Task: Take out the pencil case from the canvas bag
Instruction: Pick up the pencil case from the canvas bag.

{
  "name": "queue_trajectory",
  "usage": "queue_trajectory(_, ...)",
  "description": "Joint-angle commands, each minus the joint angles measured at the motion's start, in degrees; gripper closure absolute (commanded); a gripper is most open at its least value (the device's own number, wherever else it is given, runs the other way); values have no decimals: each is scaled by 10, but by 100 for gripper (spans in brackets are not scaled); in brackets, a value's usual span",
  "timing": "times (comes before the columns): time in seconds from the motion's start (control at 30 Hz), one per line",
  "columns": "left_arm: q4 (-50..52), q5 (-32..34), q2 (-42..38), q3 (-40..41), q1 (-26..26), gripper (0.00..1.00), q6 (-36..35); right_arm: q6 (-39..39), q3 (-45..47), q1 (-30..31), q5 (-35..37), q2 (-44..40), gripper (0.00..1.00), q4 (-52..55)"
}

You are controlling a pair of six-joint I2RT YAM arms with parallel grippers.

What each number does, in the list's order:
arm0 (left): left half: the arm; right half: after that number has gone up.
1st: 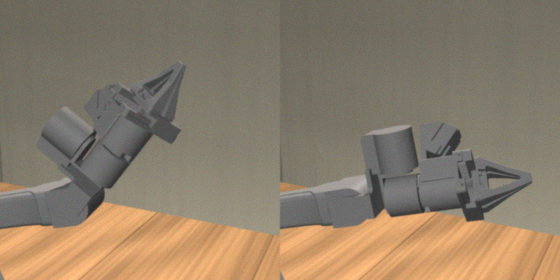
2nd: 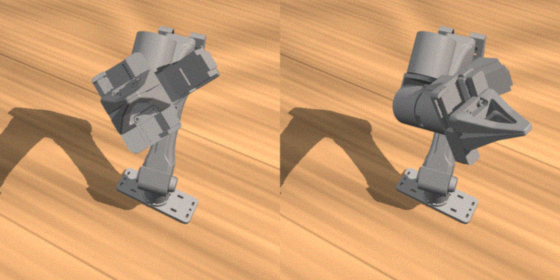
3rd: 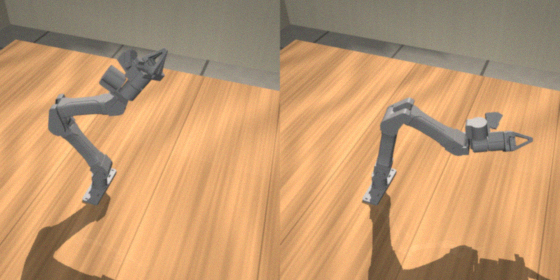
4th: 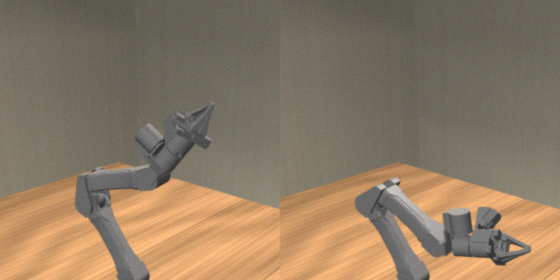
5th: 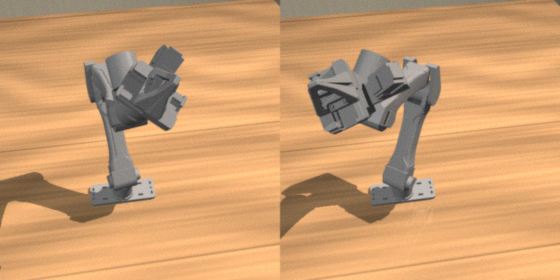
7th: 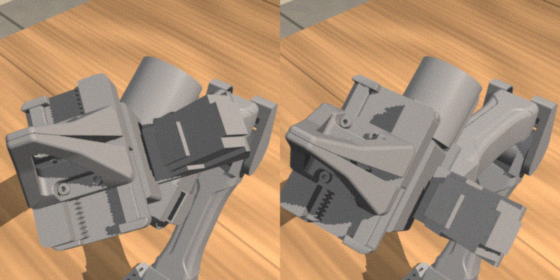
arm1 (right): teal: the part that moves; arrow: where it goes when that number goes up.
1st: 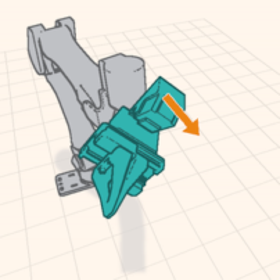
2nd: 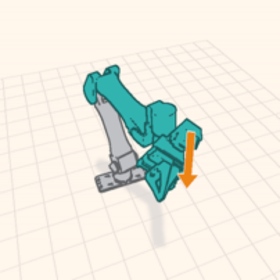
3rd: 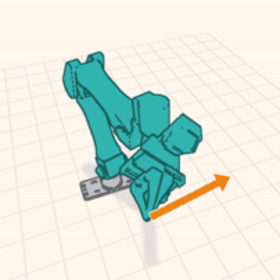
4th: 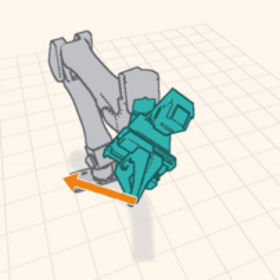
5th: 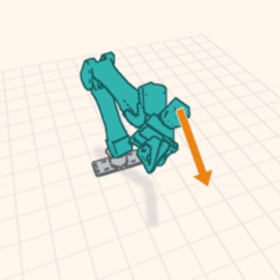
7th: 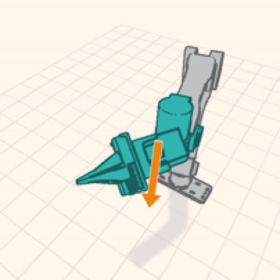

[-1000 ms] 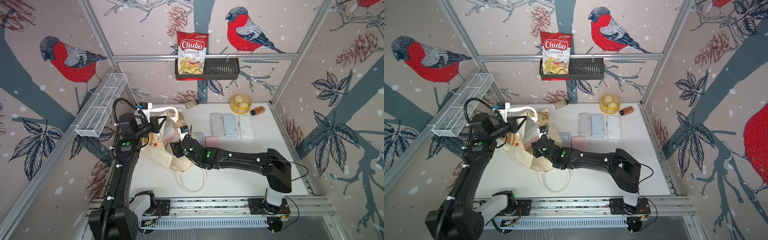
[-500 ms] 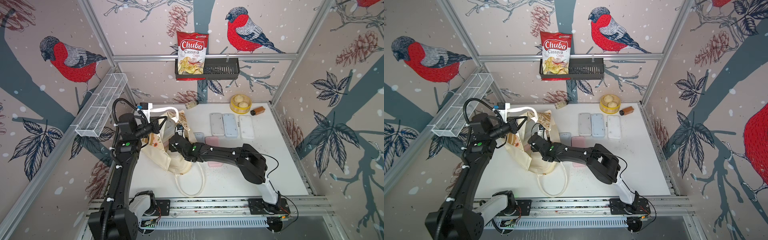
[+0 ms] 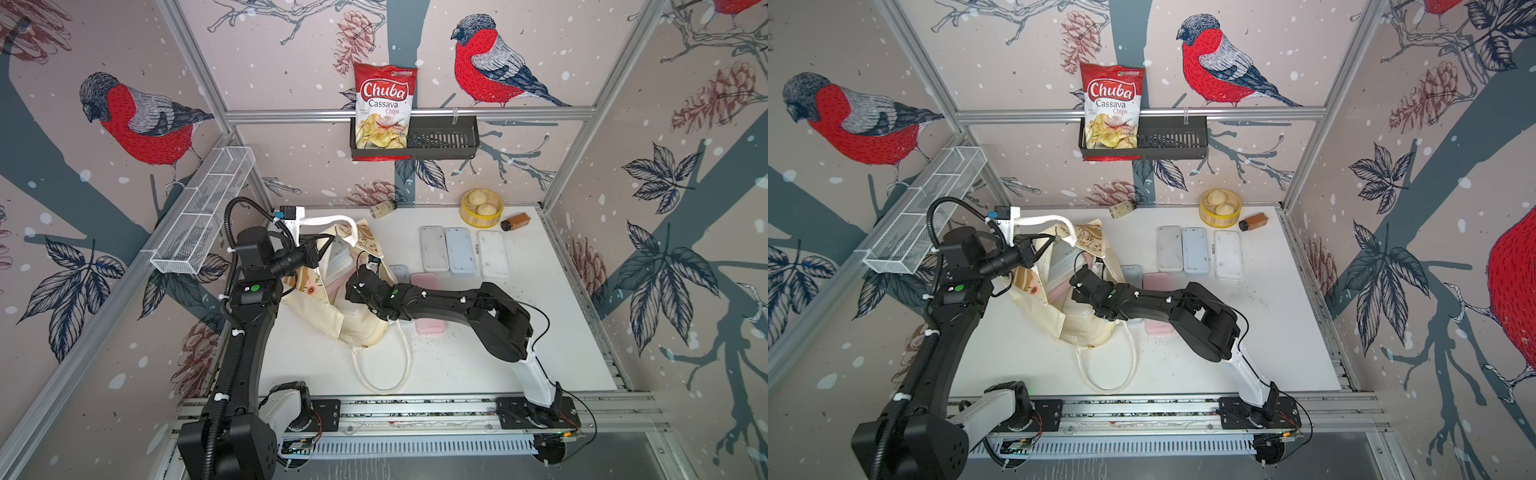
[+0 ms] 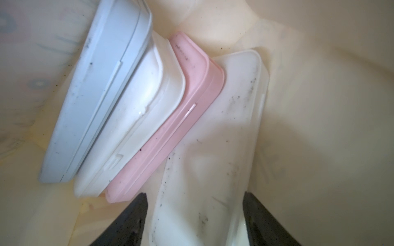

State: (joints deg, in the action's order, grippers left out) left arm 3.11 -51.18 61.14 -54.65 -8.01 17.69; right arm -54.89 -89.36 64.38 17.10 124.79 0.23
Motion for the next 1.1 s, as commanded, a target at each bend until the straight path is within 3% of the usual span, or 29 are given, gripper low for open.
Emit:
queue_trajectory(0.0,-71,-10,-2,-1,-4,100,3,-44,3,-3,-14,7,27,-2)
queue_trajectory(0.6,-58,1,-3,-4,-10,100,-6,-64,-25,4,-45,38,26,15)
queue_trajectory(0.83,-46,10,-5,-7,-10,100,-13,-38,-24,13,-48,32,24,23)
queue_trajectory(0.9,-46,10,-6,-8,-9,100,-13,-41,-19,15,-48,32,19,24)
queue_trajectory(1.07,-45,10,-9,-7,-9,100,-15,-47,-9,8,-73,35,18,6)
